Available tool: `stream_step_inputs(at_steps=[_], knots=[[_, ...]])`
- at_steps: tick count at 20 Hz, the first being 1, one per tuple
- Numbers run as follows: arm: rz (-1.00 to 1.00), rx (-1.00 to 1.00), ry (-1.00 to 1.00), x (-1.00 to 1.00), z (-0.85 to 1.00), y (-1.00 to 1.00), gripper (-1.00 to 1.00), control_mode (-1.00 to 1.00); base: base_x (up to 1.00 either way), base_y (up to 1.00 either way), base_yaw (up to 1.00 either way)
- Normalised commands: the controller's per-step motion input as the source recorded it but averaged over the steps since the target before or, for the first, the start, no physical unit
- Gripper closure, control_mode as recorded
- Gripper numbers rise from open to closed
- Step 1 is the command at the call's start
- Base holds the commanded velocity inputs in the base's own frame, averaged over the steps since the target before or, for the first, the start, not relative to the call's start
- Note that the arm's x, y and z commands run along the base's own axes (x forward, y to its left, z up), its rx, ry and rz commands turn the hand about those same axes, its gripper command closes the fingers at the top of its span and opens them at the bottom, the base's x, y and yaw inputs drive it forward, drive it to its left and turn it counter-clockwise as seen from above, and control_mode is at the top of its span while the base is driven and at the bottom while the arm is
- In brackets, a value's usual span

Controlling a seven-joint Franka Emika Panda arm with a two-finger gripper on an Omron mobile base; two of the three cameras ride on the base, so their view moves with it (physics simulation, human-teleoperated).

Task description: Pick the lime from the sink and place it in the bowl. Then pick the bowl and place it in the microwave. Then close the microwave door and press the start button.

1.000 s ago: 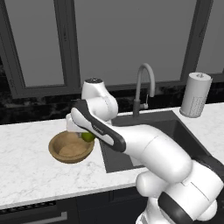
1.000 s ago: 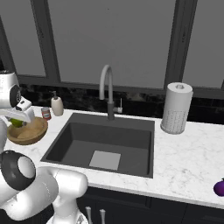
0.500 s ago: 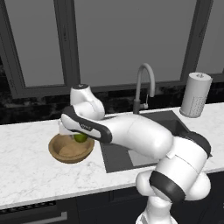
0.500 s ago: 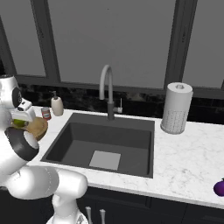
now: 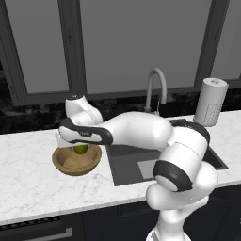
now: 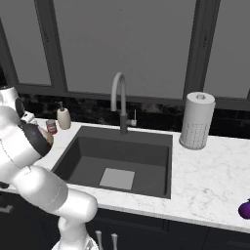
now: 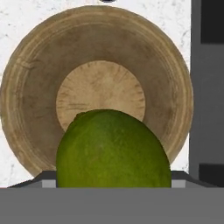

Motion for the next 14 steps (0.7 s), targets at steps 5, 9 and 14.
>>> stream_step_inputs(at_steps=[5,9,14], knots=[[0.05,0.0,0.0,0.01,-0.28,0.0,1.0,-1.0,0.0,0.0,0.0],[0.05,0.0,0.01,0.01,-0.36,0.0,1.0,-1.0,0.0,0.0,0.0],[0.04,-0.01,0.0,0.05,-0.31,0.03,1.0,-1.0,0.0,0.0,0.0]])
